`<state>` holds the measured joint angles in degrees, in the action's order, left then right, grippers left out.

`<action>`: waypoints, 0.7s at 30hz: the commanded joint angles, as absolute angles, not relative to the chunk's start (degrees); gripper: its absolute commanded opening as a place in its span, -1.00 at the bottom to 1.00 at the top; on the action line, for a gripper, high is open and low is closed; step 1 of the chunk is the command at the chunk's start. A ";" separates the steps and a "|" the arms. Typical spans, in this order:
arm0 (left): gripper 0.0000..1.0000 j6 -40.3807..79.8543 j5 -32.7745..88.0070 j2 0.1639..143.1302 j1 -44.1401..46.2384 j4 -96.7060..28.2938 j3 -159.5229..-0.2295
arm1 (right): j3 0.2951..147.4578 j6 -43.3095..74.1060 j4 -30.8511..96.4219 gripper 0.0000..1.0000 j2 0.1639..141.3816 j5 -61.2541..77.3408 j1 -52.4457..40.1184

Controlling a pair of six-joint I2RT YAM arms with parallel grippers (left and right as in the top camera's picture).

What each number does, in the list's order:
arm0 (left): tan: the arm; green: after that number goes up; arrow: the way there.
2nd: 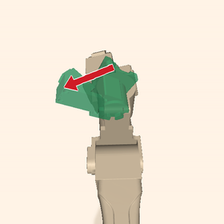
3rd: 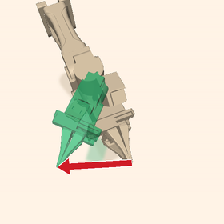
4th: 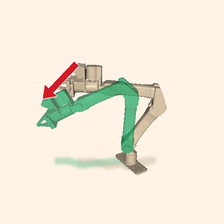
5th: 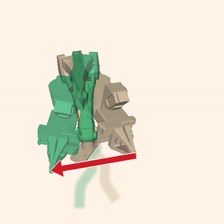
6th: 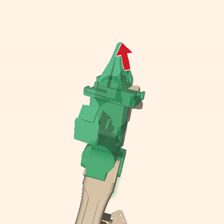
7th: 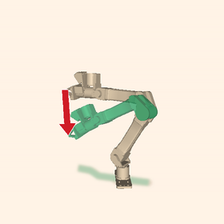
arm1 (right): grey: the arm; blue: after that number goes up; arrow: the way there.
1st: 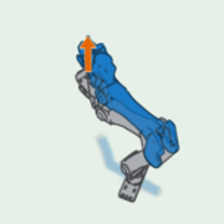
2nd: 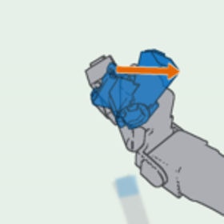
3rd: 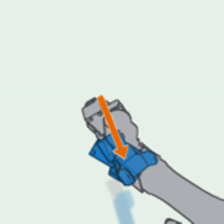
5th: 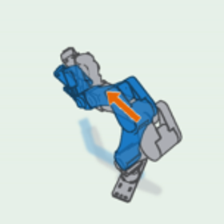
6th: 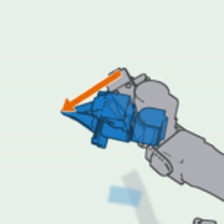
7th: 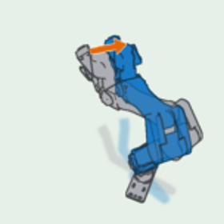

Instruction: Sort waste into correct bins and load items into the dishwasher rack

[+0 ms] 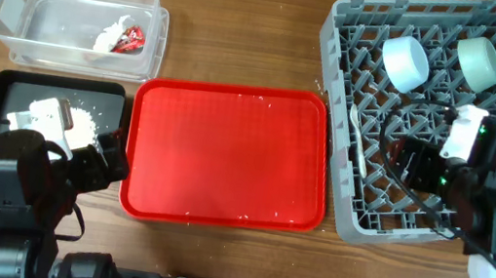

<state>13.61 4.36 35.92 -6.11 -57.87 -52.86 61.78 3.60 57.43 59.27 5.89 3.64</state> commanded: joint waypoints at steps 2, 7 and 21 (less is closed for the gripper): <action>1.00 12.64 5.06 35.75 -6.24 -57.89 -52.40 | 61.10 3.03 57.45 0.99 57.12 4.86 3.70; 1.00 12.64 5.04 35.75 -6.24 -57.87 -52.40 | 60.42 2.74 56.86 0.99 51.11 3.90 3.66; 1.00 12.64 5.06 35.75 -6.24 -57.89 -52.40 | 16.10 2.98 0.36 0.99 16.64 7.07 -0.25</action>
